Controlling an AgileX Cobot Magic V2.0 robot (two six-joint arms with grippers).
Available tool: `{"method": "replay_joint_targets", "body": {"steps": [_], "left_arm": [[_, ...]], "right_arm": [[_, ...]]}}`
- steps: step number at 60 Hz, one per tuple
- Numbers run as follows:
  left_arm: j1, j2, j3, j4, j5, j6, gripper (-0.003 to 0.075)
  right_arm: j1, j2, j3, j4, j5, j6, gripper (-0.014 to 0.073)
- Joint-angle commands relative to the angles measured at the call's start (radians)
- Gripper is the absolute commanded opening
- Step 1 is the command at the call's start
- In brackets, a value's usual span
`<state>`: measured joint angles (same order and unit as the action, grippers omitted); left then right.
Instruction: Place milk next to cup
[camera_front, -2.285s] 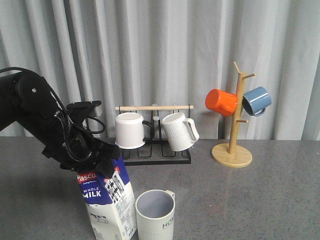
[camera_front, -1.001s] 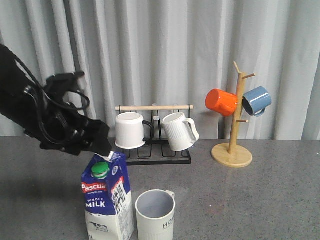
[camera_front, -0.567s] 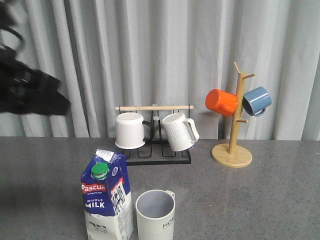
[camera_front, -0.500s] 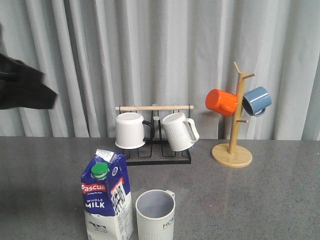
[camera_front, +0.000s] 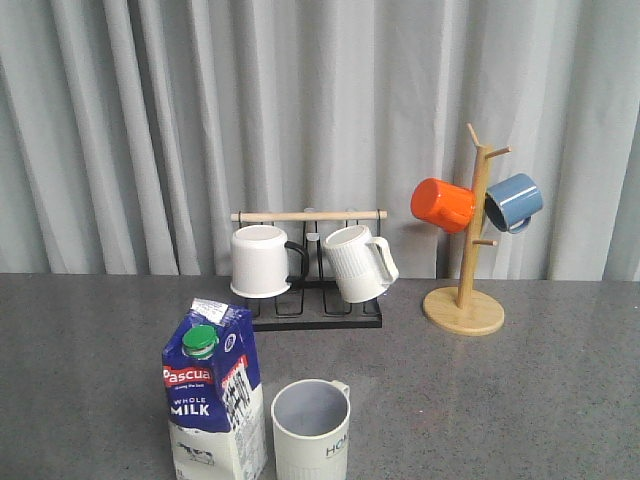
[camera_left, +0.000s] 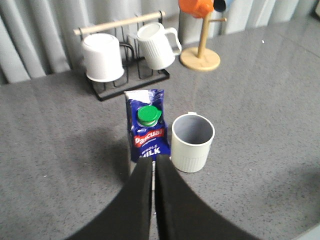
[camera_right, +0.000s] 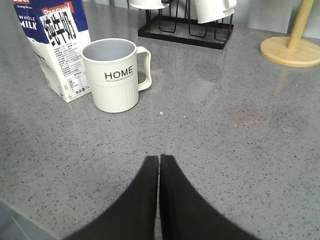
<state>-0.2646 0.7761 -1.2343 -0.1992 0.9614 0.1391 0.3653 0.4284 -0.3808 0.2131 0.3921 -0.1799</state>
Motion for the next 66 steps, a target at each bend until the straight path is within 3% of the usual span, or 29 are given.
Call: {"method": "replay_joint_targets", "body": {"steps": [1,21,37,48,66], "left_arm": [[-0.007,-0.089,0.068,-0.01,-0.102,-0.008,-0.0008],[-0.007,-0.282,0.185,-0.009,0.095,-0.008,-0.0008],[-0.007,-0.313,0.192,0.028,0.077,-0.002,-0.0008],[0.005,-0.319,0.357,0.073,-0.202,-0.005,-0.0008],[0.142,-0.496,0.949,0.126,-0.861,-0.005,-0.0008]], "right_arm": [[-0.004,0.007,-0.024,-0.004,-0.082,-0.002,-0.0005],[-0.004,0.007,-0.024,-0.004,-0.081,-0.002,-0.0005],[-0.004,0.007,-0.024,-0.004,-0.082,-0.002,-0.0005],[-0.004,0.007,-0.024,-0.004,-0.082,-0.002,-0.0005],[-0.004,0.007,-0.024,-0.004,-0.082,-0.002,-0.0005]]}}
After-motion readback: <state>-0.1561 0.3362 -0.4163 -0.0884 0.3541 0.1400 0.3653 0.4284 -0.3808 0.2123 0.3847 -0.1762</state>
